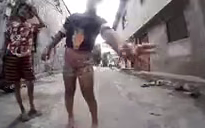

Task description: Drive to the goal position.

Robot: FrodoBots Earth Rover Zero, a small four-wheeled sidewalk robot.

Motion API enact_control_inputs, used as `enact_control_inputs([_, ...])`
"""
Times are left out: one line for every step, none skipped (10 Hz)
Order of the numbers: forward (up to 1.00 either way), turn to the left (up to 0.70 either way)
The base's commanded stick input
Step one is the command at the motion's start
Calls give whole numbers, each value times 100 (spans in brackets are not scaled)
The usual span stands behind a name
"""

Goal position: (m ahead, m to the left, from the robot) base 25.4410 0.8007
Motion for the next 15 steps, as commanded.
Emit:
enact_control_inputs([0,-45])
enact_control_inputs([0,-45])
enact_control_inputs([15,-38])
enact_control_inputs([92,-4])
enact_control_inputs([100,0])
enact_control_inputs([100,0])
enact_control_inputs([100,0])
enact_control_inputs([100,0])
enact_control_inputs([100,0])
enact_control_inputs([100,0])
enact_control_inputs([100,0])
enact_control_inputs([100,0])
enact_control_inputs([100,0])
enact_control_inputs([100,0])
enact_control_inputs([100,0])
